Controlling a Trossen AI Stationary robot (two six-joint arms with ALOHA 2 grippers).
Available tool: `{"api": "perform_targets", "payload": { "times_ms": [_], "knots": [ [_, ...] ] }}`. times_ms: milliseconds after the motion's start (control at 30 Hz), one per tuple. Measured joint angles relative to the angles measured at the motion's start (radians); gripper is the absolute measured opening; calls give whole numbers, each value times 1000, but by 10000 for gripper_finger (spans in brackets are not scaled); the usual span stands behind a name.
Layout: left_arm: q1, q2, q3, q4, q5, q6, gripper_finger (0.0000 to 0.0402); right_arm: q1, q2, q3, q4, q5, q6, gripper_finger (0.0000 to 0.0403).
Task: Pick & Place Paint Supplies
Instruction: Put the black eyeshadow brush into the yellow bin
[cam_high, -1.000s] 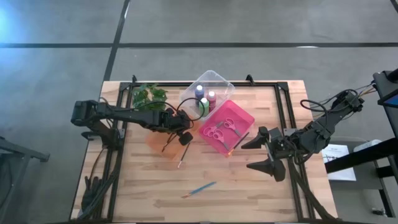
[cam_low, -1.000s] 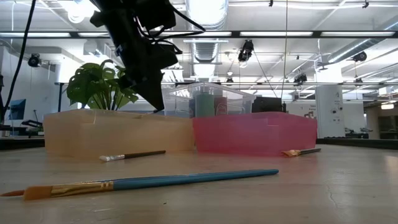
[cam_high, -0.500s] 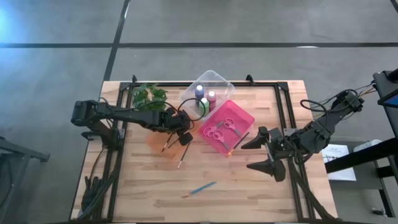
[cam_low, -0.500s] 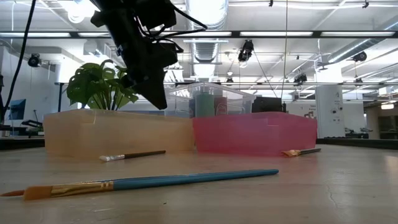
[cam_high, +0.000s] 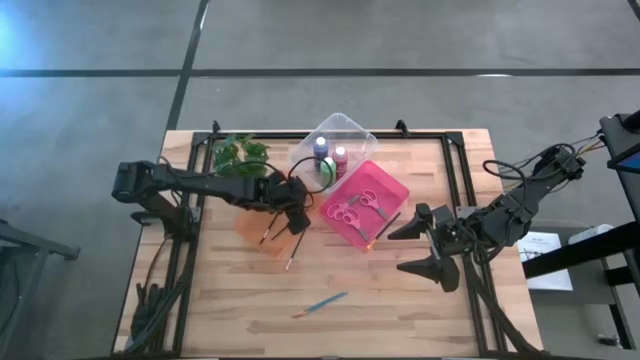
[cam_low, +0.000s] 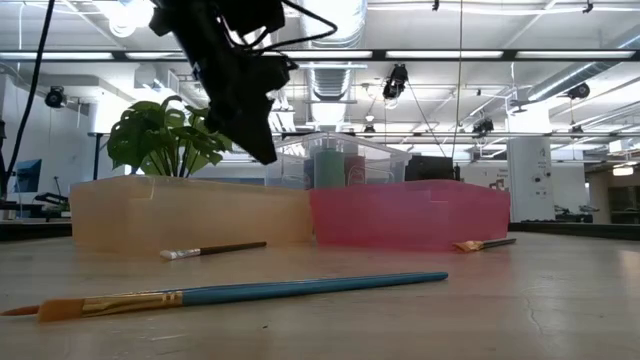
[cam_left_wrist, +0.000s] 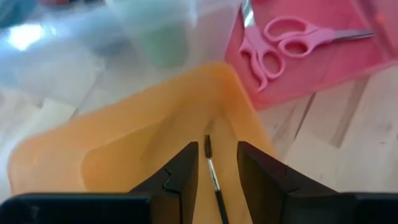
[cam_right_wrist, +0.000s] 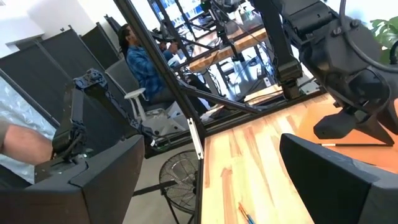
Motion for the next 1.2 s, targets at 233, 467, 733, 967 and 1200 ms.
{"api": "perform_targets", "payload": {
  "times_ms": [233,467,733,967,1200],
  "knots": [
    [0,-3,62,2,49,148,120,0,0,0,0,0,-6,370],
    [-36,-4,94,5,211,375,120,0,0,0,0,-5,-25,370],
    [-189,-4,94,-30,277,581,120,7,0,0,-1,-6,-30,370],
    [-350,24,93,-163,309,693,120,8,0,-2,-3,-6,-38,370],
    [-479,108,93,-197,188,859,121,8,0,-5,-2,-6,-36,370]
  ]
}}
